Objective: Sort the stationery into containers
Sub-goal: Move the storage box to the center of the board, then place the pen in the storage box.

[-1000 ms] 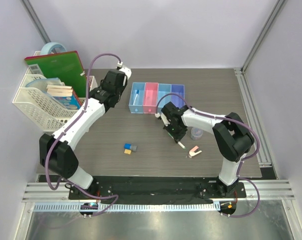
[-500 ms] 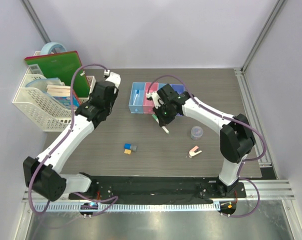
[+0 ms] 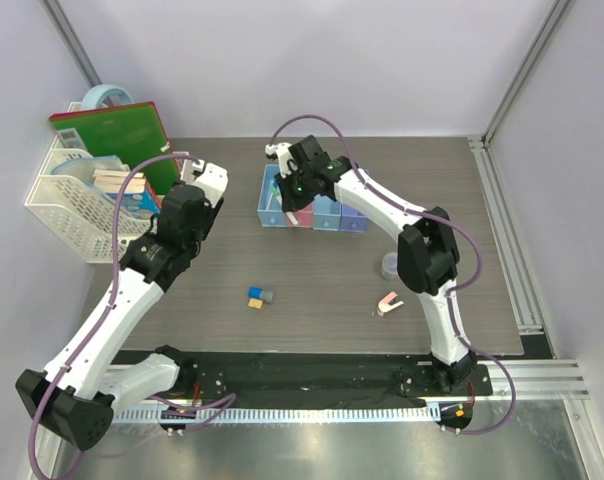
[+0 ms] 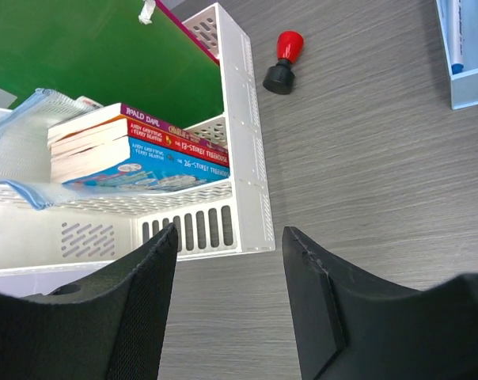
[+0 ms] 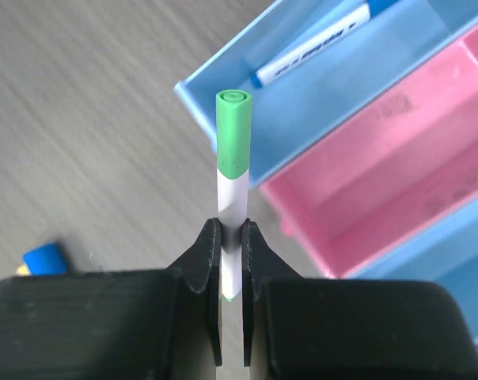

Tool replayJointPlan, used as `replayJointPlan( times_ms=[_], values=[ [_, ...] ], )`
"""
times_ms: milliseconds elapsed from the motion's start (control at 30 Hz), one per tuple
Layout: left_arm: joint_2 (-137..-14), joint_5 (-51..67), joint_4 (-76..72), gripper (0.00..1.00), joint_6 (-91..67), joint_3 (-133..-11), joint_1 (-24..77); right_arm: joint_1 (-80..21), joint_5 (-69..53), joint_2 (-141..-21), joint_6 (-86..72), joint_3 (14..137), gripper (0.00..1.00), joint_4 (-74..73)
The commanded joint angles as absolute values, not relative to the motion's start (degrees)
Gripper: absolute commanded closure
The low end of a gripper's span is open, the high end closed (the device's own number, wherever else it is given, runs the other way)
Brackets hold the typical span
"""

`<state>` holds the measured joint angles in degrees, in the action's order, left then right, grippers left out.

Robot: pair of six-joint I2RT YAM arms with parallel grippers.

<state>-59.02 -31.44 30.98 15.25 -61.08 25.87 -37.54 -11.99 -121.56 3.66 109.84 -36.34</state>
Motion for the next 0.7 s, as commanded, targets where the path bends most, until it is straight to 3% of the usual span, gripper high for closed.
replayJointPlan(
  times_ms=[0, 367, 667],
  values=[
    [-57.39, -29.44, 33.13, 0.44, 17.58, -63.01, 26.02, -36.21, -12.13, -126.98, 1.76, 119.25, 0.99, -31.91],
    [-57.56, -28.3, 34.45, 0.44, 18.02, -61.35, 26.02, -32.43, -12.3, -132.8, -2.72, 128.14, 0.99, -26.99],
    [-58.71, -27.51, 34.72, 0.44, 17.84, -62.05, 26.02, -29.88, -14.15, -132.27, -9.57, 122.88, 0.99, -18.64]
  ],
)
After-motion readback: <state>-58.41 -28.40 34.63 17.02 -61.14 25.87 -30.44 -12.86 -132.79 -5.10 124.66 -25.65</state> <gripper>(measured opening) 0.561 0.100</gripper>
